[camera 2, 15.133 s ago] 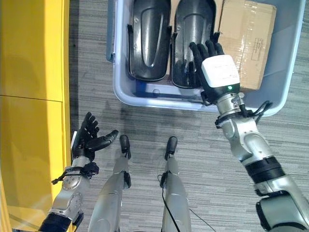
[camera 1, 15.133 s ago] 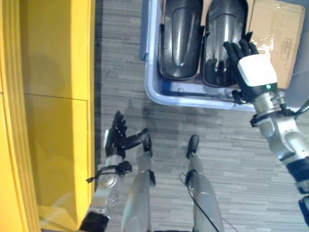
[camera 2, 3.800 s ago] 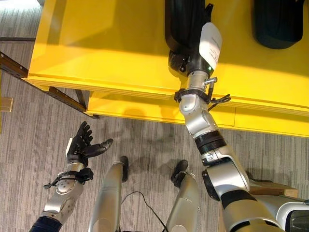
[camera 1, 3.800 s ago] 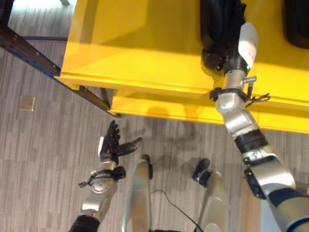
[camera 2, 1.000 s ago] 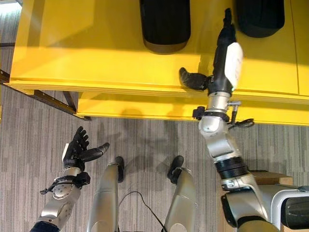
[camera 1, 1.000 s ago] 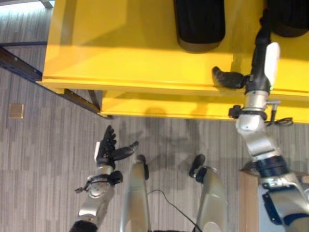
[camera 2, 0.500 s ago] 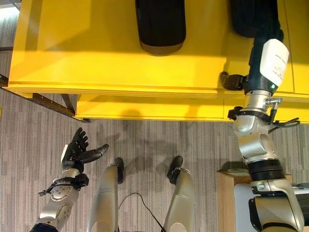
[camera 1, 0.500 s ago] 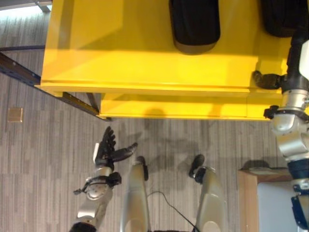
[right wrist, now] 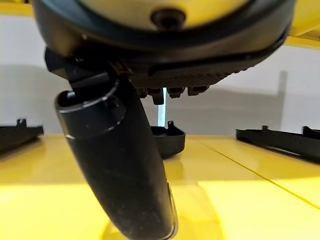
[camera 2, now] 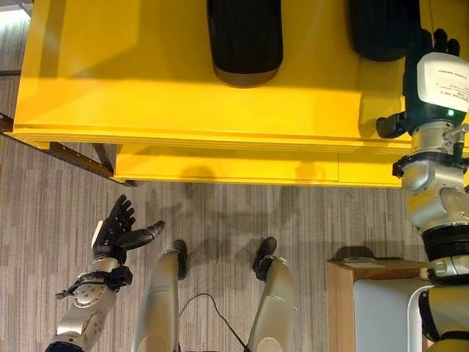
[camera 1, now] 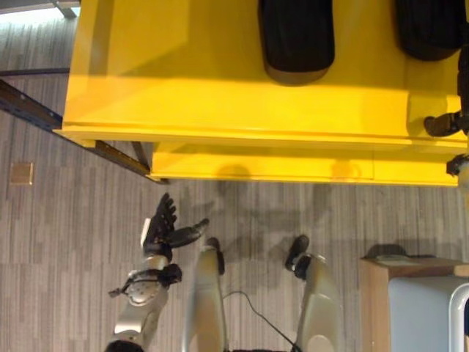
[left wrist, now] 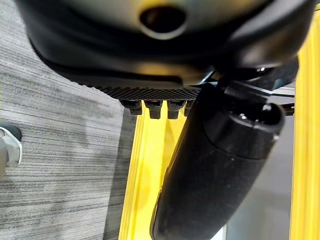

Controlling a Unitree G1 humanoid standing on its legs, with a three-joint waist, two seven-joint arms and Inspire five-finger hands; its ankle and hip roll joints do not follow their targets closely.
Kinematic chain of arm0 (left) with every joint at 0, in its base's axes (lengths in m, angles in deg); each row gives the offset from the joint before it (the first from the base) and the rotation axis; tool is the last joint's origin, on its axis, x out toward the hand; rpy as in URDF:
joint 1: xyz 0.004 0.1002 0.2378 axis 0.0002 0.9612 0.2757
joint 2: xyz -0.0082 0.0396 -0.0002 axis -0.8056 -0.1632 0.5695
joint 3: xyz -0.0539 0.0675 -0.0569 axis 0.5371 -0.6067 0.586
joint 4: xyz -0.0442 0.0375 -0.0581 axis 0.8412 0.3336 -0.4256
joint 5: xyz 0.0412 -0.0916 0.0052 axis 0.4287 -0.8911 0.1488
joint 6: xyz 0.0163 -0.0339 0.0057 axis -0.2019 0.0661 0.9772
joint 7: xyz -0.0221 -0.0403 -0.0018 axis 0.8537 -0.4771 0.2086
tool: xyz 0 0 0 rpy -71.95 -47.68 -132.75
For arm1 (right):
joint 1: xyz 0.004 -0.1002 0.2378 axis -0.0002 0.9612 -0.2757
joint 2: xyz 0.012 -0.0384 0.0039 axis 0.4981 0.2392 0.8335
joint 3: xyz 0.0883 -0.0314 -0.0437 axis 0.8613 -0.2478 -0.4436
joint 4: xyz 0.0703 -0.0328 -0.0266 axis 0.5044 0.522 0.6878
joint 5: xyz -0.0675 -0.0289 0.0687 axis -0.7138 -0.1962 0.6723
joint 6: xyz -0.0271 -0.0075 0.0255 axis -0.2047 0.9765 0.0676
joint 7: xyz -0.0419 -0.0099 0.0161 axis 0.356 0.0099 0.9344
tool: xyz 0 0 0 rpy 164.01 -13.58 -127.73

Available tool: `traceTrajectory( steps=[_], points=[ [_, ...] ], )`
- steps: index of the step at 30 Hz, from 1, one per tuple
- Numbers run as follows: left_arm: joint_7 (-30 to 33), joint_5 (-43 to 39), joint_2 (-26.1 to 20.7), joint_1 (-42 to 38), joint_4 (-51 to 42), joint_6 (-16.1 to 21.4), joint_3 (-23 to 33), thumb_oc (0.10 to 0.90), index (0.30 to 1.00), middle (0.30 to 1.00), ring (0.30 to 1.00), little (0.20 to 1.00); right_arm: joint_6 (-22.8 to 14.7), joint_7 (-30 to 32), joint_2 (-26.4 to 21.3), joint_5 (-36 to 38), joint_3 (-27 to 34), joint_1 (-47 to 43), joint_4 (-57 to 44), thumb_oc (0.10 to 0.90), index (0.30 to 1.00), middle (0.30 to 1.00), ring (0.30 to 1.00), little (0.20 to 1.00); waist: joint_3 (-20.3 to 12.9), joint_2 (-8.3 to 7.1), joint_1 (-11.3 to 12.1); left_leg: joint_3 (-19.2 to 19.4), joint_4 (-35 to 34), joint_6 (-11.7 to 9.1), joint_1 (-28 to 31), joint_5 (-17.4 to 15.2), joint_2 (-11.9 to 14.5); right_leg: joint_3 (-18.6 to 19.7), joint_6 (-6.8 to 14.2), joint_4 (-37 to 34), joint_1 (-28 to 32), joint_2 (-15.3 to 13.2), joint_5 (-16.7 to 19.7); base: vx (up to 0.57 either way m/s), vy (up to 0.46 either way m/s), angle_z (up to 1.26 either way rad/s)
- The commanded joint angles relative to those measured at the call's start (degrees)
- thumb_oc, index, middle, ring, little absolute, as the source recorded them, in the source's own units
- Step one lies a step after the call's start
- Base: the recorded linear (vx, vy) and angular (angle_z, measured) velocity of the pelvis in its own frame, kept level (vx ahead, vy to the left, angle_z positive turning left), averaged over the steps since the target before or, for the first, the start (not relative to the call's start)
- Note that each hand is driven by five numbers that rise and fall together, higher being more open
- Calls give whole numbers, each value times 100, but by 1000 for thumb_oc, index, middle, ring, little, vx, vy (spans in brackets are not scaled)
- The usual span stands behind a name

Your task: Move parts from the plastic box to the shelf.

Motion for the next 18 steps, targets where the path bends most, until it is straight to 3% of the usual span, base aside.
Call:
traceTrajectory(
  steps=[1, 5, 18],
  points=[
    [-109, -39, -297, 179, -303, 590, 109, 900, 1000, 1000, 1000, 1000, -5, 153, -309, 100, 49, -660, 73, 900, 1000, 1000, 1000, 1000, -504, -198, 107, -117, -571, -284, 23, 650, 166, 81, 218, 615, 336, -16, -538, 0, 0, 0],
    [-150, -43, -361, 163, -296, 595, 75, 900, 1000, 1000, 1000, 1000, -49, -13, -419, 157, -487, -1156, 387, 900, 1000, 1000, 1000, 1000, -512, -218, 138, -121, -586, -291, 25, 666, 168, 80, 214, 622, 340, -22, -536, 0, 0, 0],
    [-222, -118, -452, 98, -250, 626, 44, 900, 1000, 1000, 1000, 1000, -110, -173, -545, 479, -1422, -2257, 987, 900, 1000, 1000, 1000, 1000, -480, -218, 224, -144, -728, -306, 43, 768, 160, 1, 226, 577, 376, -29, -514, 3, -3, 0]
  ],
)
